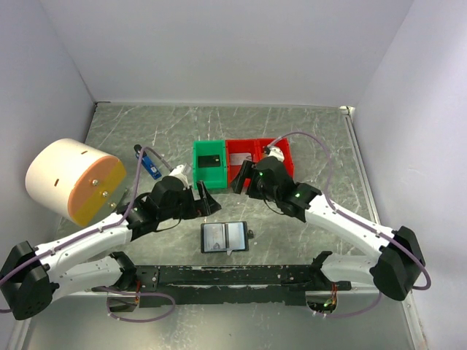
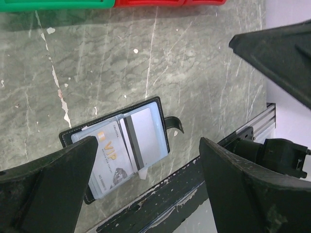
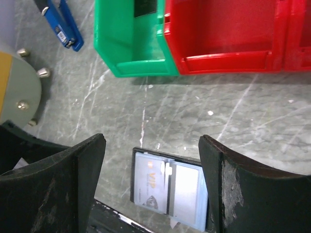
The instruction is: Take the credit cards out of the card holder
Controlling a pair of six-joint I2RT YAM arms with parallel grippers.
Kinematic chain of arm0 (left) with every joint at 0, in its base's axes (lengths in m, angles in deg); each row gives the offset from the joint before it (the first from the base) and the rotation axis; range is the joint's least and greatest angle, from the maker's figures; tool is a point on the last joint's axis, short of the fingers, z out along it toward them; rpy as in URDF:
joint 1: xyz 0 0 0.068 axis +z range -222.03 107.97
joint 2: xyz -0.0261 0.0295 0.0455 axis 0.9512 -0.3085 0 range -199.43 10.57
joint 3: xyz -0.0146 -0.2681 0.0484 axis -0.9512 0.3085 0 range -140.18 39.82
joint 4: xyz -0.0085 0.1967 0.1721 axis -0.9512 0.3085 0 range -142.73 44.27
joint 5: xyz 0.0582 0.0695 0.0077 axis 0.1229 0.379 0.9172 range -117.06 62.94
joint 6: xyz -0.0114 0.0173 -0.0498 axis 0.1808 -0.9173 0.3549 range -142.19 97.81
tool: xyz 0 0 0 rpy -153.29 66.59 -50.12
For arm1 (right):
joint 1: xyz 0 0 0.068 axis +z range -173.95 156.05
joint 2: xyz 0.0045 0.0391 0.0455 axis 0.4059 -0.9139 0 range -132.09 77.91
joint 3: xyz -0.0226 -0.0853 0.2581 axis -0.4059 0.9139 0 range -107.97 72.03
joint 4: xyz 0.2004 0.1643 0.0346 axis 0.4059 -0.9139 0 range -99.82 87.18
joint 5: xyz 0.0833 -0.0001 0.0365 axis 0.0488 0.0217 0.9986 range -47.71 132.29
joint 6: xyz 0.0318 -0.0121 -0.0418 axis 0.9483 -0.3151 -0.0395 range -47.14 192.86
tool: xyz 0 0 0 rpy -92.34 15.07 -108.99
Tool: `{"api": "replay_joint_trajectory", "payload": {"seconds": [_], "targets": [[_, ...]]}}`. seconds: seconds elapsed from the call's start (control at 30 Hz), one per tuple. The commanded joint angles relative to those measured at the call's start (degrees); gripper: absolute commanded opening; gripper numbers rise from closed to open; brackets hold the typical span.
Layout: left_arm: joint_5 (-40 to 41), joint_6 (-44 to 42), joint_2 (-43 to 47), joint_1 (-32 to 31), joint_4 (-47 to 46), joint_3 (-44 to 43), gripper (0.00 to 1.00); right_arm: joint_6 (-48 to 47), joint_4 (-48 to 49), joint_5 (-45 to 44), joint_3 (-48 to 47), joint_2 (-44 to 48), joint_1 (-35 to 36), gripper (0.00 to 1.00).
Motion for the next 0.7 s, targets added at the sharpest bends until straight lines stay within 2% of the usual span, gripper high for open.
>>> {"api": "replay_joint_trajectory", "payload": {"seconds": [0.0, 0.1, 0.3, 0.43, 0.57, 0.67], "targets": [[-3.02, -2.59, 0.07, 0.31, 1.47, -0.93, 0.96, -4.31, -0.47, 4.53, 0.01, 1.57, -3.66, 0.78], [-3.99, -4.56, -0.54, 0.23, 1.82, -0.97, 0.96, -7.54, 3.82, 14.80, 4.03, 2.13, -7.54, 0.78], [-4.78, -3.95, 0.42, 0.23, -0.45, 1.89, 0.93, -9.23, 7.40, 21.09, 10.45, 2.92, -9.59, 0.76], [-5.57, -0.65, 1.67, 0.25, -4.82, 4.83, 0.92, -10.98, 10.40, 26.49, 10.27, 0.65, -9.79, 0.67], [-7.15, 0.35, -0.31, 0.24, -8.20, 5.43, 0.91, -9.55, 13.68, 27.81, 11.86, -2.41, -9.79, 0.52], [-9.26, 1.08, -3.89, 0.24, -12.63, 5.87, 0.84, -8.85, 16.46, 30.28, 13.53, -3.93, -9.79, 0.43]]}}
